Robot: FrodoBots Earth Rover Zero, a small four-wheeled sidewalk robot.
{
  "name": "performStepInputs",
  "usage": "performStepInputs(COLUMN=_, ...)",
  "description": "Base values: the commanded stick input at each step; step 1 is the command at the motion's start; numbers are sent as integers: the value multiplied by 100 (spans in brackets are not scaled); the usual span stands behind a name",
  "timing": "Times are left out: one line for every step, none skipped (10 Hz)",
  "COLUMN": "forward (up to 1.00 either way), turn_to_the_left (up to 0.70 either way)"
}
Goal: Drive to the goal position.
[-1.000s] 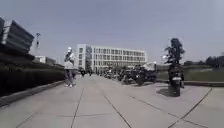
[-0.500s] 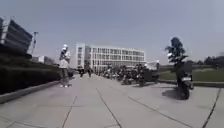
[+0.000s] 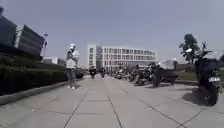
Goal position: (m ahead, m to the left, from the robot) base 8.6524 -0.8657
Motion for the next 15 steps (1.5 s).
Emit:
performStepInputs(forward=70, turn_to_the_left=35)
performStepInputs(forward=70, turn_to_the_left=35)
performStepInputs(forward=70, turn_to_the_left=35)
performStepInputs(forward=70, turn_to_the_left=15)
performStepInputs(forward=70, turn_to_the_left=0)
performStepInputs(forward=70, turn_to_the_left=0)
performStepInputs(forward=70, turn_to_the_left=0)
performStepInputs(forward=70, turn_to_the_left=0)
performStepInputs(forward=70, turn_to_the_left=0)
performStepInputs(forward=70, turn_to_the_left=0)
performStepInputs(forward=70, turn_to_the_left=0)
performStepInputs(forward=70, turn_to_the_left=0)
performStepInputs(forward=70, turn_to_the_left=0)
performStepInputs(forward=70, turn_to_the_left=0)
performStepInputs(forward=70, turn_to_the_left=0)
